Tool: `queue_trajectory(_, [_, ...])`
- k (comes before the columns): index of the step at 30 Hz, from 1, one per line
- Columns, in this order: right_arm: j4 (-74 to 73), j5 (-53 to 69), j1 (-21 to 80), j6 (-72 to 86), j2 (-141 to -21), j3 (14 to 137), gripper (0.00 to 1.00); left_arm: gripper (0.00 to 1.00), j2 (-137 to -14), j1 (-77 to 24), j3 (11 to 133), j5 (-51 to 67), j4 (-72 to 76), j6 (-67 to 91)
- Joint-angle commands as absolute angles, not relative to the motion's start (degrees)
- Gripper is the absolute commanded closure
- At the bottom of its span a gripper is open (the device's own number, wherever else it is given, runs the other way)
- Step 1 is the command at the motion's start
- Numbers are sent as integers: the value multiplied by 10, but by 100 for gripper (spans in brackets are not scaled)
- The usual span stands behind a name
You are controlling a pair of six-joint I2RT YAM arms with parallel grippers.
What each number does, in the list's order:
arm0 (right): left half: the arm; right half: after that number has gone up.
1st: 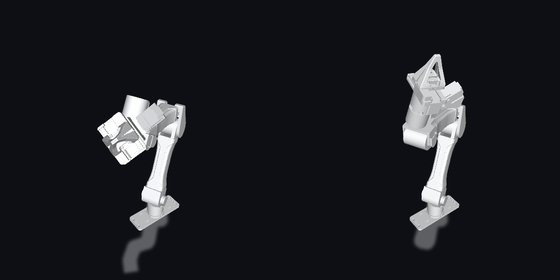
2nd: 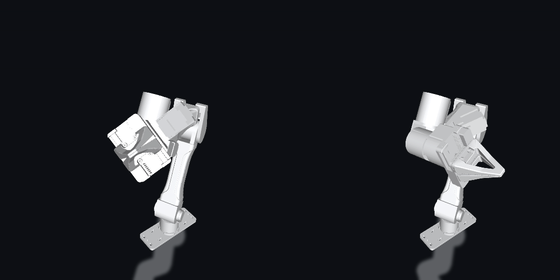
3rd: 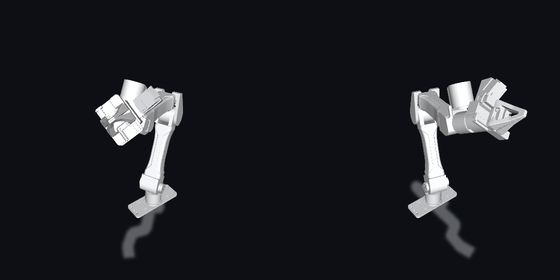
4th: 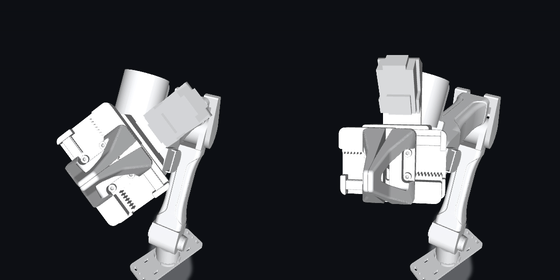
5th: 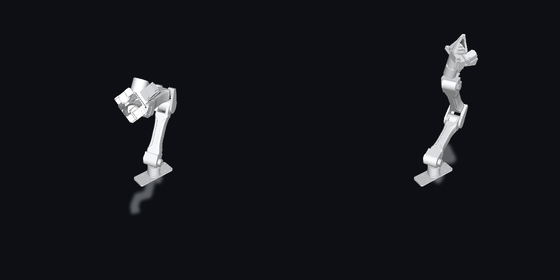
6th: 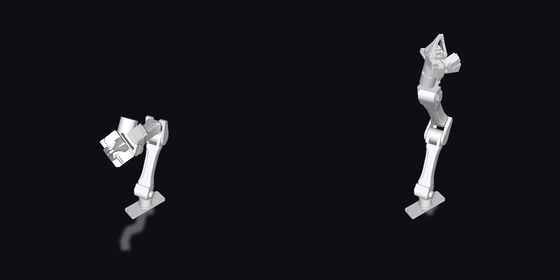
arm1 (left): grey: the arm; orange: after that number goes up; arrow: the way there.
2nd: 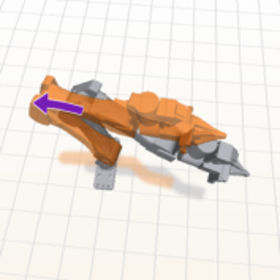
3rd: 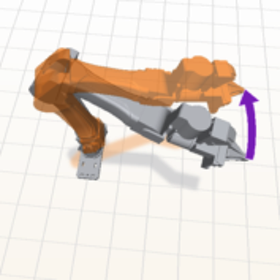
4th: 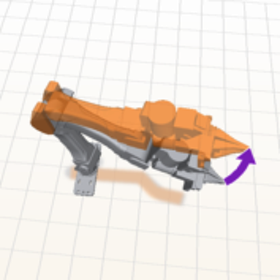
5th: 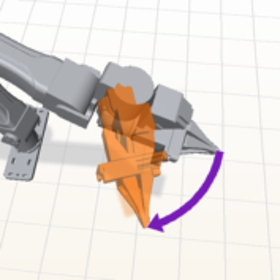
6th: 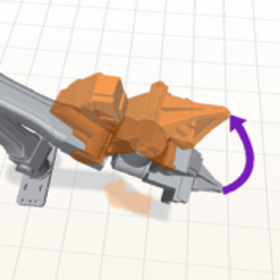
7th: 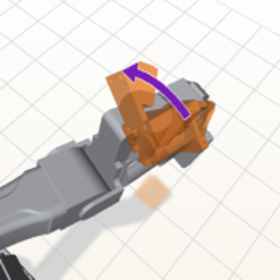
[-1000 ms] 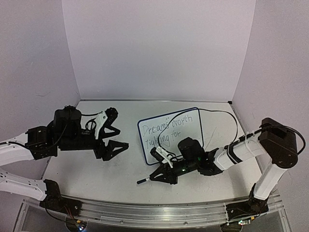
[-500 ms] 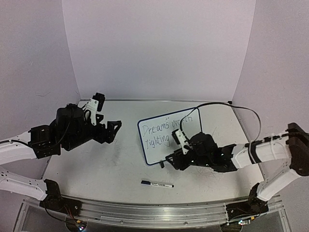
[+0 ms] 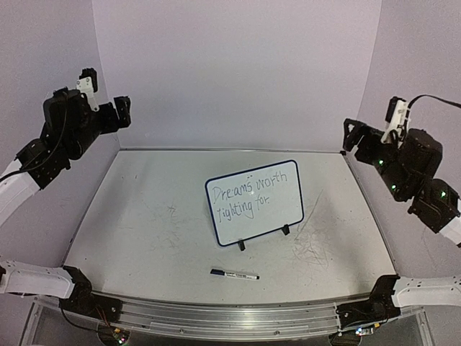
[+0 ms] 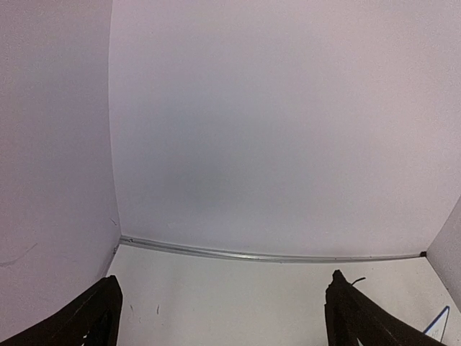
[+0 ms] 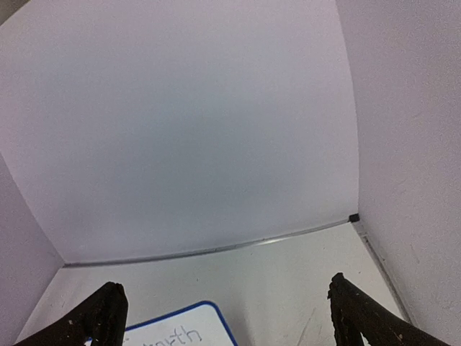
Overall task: Write a sentence on the whiteboard
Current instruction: Reset both arms
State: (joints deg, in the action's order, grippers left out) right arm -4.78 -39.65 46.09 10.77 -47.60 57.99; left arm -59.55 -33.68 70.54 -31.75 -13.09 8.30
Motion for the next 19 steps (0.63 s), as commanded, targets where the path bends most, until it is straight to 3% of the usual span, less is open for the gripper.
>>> queue_trajectory(1, [-44, -397, 387, 41, -479, 596, 2, 1, -608, -258, 748, -253, -147, 75])
queue_trajectory(6, [-42, -283, 277, 70, -484, 603, 2, 1, -594, -206, 738, -192, -151, 103])
queue_trajectory(19, [20, -283, 276, 52, -380, 551, 2, 1, -522, -204, 697, -166, -96, 116])
